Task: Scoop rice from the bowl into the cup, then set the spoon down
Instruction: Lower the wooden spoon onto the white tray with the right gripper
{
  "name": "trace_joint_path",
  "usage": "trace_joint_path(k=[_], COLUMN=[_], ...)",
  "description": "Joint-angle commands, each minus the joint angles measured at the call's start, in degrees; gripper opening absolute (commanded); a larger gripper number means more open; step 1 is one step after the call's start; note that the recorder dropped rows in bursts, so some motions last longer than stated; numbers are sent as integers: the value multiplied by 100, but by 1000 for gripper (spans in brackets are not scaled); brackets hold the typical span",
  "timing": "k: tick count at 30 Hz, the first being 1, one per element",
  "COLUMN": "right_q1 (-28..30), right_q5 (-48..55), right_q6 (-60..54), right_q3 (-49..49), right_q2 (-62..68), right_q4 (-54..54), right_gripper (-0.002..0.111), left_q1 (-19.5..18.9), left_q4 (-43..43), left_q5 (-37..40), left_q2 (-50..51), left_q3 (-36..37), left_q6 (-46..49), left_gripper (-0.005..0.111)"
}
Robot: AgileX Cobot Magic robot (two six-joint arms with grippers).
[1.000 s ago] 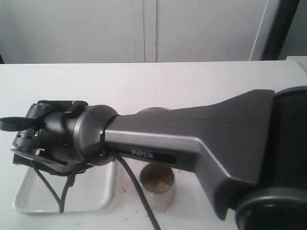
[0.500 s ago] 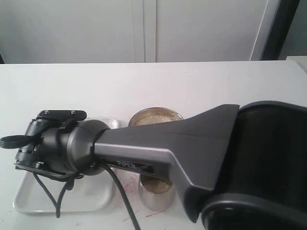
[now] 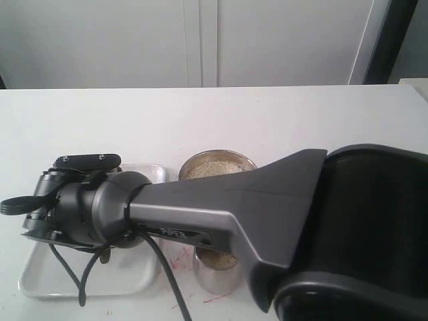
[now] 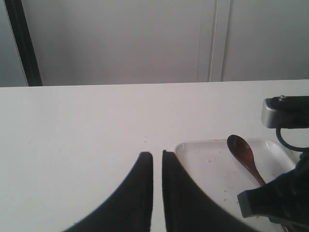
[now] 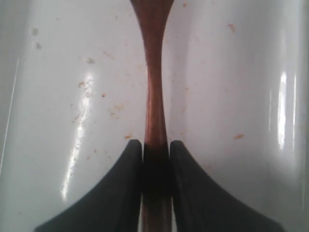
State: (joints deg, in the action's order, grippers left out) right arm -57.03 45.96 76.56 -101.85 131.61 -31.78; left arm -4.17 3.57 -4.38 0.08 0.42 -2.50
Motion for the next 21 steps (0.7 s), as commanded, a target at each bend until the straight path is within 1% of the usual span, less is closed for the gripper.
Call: trace_joint_path(k=[1,15,17,21], right_q1=[-4,-4,-4,-4], right_q5=[60,64,64,64], right_q6=[-97,-216,-248,-291], right_q3=[-31,-31,-31,-31], right_q2=[-8,-8,-8,-8], right_q4=[9,-1,-1,-1], right_gripper=[0,1,3,13], left_q1=[32,32,32,32], left_q4=[26,26,26,26], left_q5=[-17,-17,-17,-17], left_q2=[-8,-8,-8,-8], left_q3=[-42,-42,-42,-42], left_q6=[-31,-31,-31,-31], left_gripper=[14,14,14,14])
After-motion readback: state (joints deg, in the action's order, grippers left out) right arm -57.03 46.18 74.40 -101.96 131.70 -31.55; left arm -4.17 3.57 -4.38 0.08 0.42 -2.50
